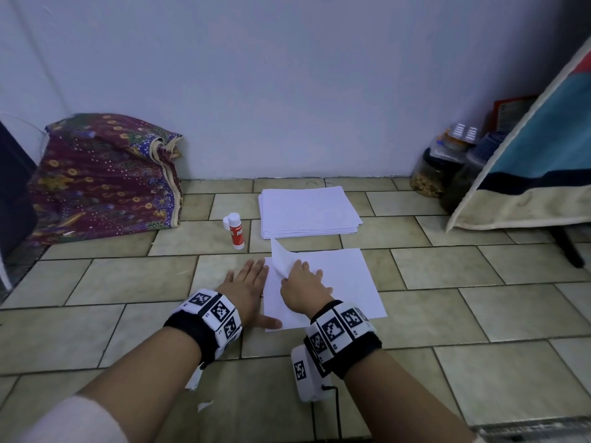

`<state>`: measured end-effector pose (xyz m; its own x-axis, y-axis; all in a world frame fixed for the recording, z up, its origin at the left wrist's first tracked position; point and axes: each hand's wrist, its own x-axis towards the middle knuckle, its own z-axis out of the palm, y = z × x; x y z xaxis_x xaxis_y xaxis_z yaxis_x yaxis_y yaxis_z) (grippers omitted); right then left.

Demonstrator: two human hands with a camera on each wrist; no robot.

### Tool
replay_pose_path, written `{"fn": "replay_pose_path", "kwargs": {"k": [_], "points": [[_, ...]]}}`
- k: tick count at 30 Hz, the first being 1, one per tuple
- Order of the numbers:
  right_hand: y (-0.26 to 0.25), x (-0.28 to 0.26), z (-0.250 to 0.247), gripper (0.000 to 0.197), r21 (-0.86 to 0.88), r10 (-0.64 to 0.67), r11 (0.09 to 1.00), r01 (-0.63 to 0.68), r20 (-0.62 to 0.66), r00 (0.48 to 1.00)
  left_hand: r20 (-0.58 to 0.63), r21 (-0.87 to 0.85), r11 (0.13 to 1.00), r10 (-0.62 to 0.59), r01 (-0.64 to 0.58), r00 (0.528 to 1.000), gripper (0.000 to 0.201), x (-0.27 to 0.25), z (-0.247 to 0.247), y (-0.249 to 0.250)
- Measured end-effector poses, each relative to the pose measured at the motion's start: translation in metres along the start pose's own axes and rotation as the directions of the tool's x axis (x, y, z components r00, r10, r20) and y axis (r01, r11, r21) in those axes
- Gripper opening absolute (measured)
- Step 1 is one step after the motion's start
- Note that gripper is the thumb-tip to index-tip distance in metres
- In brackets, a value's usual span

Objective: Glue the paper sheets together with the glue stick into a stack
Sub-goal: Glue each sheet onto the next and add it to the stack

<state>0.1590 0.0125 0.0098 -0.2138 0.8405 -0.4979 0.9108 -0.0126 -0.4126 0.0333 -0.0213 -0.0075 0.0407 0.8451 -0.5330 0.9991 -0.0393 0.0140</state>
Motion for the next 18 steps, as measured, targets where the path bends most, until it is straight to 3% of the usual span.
{"fn": "replay_pose_path", "kwargs": {"k": [18], "points": [[0.0077, -0.0001, 0.0006, 0.06, -0.031, -0.03, 0.999, 0.032, 0.052, 0.998, -0.003, -0.008, 1.0, 0.012, -0.012, 1.0, 0.117, 0.0, -0.0003, -0.0007]]}}
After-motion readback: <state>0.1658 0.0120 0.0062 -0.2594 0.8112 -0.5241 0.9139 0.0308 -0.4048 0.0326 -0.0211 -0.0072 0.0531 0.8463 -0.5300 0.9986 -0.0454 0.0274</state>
